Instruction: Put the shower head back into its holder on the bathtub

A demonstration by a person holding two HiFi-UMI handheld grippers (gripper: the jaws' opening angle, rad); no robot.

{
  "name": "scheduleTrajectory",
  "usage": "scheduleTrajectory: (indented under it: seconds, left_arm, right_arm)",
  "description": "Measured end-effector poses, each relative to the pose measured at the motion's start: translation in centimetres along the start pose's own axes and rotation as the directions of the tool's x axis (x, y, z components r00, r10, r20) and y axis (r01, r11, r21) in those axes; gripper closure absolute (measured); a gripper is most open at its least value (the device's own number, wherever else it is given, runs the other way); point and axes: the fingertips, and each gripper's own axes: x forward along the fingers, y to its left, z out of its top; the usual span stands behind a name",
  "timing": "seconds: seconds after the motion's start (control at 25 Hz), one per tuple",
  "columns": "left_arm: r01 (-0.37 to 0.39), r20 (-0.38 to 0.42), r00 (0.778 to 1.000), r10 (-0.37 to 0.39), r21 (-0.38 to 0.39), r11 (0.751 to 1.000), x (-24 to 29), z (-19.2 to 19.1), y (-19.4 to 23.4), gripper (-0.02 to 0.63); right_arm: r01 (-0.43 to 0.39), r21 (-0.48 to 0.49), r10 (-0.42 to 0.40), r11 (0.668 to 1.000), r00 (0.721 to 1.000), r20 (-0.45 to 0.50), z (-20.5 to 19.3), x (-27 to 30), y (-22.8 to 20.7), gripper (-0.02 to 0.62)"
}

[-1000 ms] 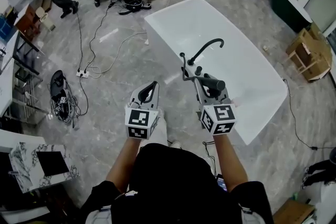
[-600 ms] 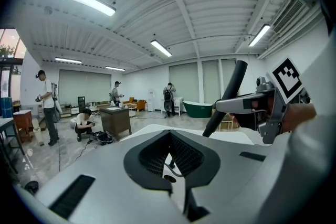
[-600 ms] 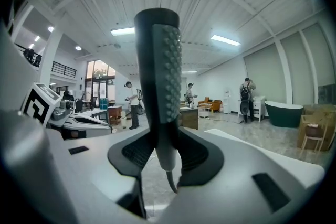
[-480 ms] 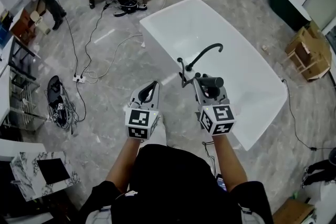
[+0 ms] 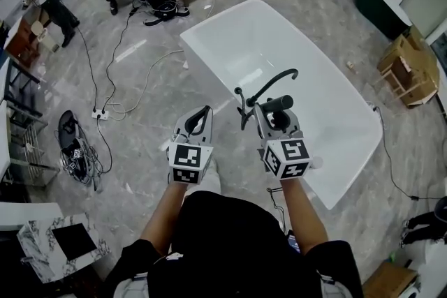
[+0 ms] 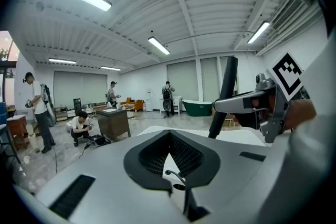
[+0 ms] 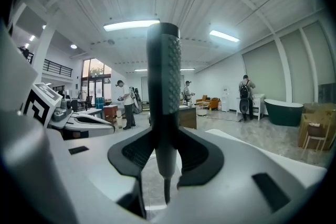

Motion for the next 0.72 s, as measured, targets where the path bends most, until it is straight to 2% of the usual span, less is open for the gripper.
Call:
scheduleTrajectory:
  seconds: [0.52, 0.72]
  left_arm:
    - [0.069, -0.021, 0.997, -0.069, -0.025, 0.997, 6.8, 1.7, 6.9, 0.592]
    - [0.094, -0.004, 0.996, -0.094, -0.027, 0.995, 9.3, 3.0, 9.5, 0.592]
  right_arm:
    - [0.056, 0.006, -0.056, 0.998, 0.998, -0.008, 3.1, 8.7, -1.4, 0.453]
    - [0.079, -0.004, -0.079, 0.997, 0.997, 0.003, 4.5, 12.1, -1.7, 0.453]
